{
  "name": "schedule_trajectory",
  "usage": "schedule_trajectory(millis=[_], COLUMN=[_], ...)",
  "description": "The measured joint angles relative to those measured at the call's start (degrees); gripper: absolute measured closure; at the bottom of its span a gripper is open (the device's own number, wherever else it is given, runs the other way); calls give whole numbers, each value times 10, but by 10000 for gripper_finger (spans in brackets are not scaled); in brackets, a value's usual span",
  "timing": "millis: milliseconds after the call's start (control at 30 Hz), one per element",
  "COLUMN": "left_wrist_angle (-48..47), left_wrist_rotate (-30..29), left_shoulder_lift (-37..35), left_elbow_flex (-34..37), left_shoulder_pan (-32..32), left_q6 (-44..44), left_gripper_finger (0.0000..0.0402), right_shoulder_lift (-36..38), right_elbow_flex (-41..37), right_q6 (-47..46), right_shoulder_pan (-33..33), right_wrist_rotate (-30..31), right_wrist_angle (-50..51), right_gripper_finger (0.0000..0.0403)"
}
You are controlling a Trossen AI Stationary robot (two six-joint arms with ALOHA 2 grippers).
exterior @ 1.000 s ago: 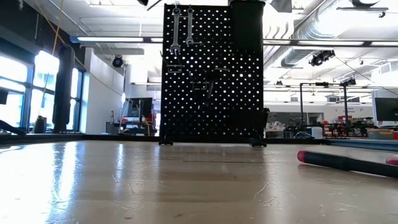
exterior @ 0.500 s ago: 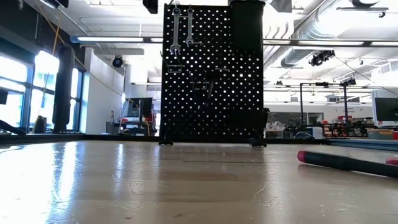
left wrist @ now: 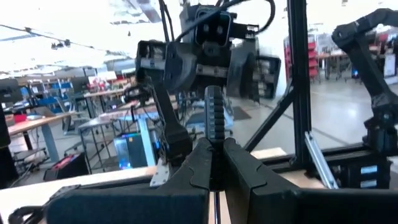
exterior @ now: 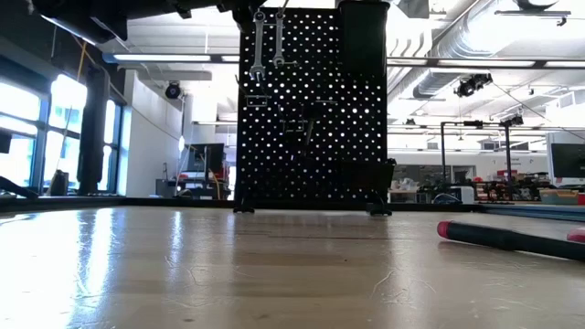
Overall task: Hang tools onto peg board
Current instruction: Put the black screwdriver into the bottom peg board bin
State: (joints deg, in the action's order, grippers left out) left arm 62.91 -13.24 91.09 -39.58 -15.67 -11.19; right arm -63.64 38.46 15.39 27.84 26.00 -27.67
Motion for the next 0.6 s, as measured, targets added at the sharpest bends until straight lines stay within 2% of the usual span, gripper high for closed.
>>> schedule_trajectory(millis=[200,400,600], left_wrist_angle=[32,41,40], left_wrist_rotate=[7,8,18], left_shoulder_lift=[18,19,19], left_elbow_flex=[0,0,0], left_shoulder_pan=[3,4,10], left_q6=[2,1,1], left_gripper_finger=[392,392,392], right_shoulder_lift=[-50,-82,-102], right_elbow_flex=[0,0,0], right_q6=[-1,-29,-53], right_shoulder_pan=[-22,-44,-64], right_wrist_rotate=[-21,-28,-76], right_wrist_angle=[-78,-101,-151], right_gripper_finger=[229,229,229])
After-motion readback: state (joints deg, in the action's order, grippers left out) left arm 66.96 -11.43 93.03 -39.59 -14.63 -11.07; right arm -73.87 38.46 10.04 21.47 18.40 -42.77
